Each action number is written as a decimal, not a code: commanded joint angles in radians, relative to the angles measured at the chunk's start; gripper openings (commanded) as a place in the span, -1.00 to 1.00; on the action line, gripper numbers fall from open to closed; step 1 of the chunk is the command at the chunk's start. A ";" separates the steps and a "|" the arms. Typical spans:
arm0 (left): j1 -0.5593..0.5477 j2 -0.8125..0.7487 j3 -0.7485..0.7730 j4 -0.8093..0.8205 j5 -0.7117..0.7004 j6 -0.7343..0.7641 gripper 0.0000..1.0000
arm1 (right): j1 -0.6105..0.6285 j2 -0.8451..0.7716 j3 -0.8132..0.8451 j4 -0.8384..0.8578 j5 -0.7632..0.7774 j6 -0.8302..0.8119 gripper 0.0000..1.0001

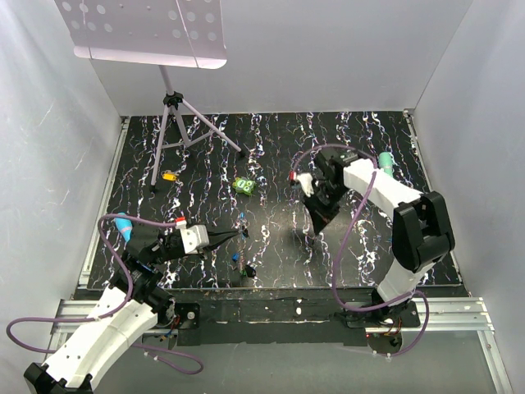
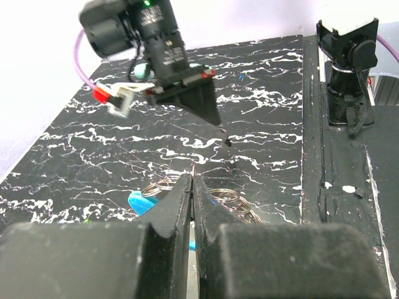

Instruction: Put the keys on the keyring

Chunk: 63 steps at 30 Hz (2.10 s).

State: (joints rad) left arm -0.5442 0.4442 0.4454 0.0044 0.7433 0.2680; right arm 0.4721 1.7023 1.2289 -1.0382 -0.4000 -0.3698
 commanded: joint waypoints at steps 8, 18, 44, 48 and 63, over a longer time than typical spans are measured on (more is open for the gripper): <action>0.004 0.042 0.076 0.101 0.016 -0.001 -1.00 | -0.018 -0.107 0.564 -0.180 -0.313 -0.411 -0.97; 0.006 0.110 0.099 0.199 0.059 -0.009 -1.00 | 0.017 -0.479 0.207 0.447 -0.603 -0.259 -0.97; 0.024 0.096 0.041 0.321 0.097 -0.053 -1.00 | 0.214 -0.678 -0.078 0.705 -0.763 -0.328 -0.97; 0.026 0.093 0.042 0.304 0.099 -0.041 -1.00 | 0.214 -0.664 -0.086 0.713 -0.821 -0.339 -0.97; 0.027 0.094 0.046 0.278 0.110 -0.027 -1.00 | 0.234 -0.621 -0.085 0.638 -0.829 -0.409 -0.97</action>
State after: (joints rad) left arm -0.5247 0.5453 0.4828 0.2623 0.8494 0.2279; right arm 0.6964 1.0710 1.1294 -0.3664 -1.2263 -0.7555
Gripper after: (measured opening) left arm 0.013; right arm 0.024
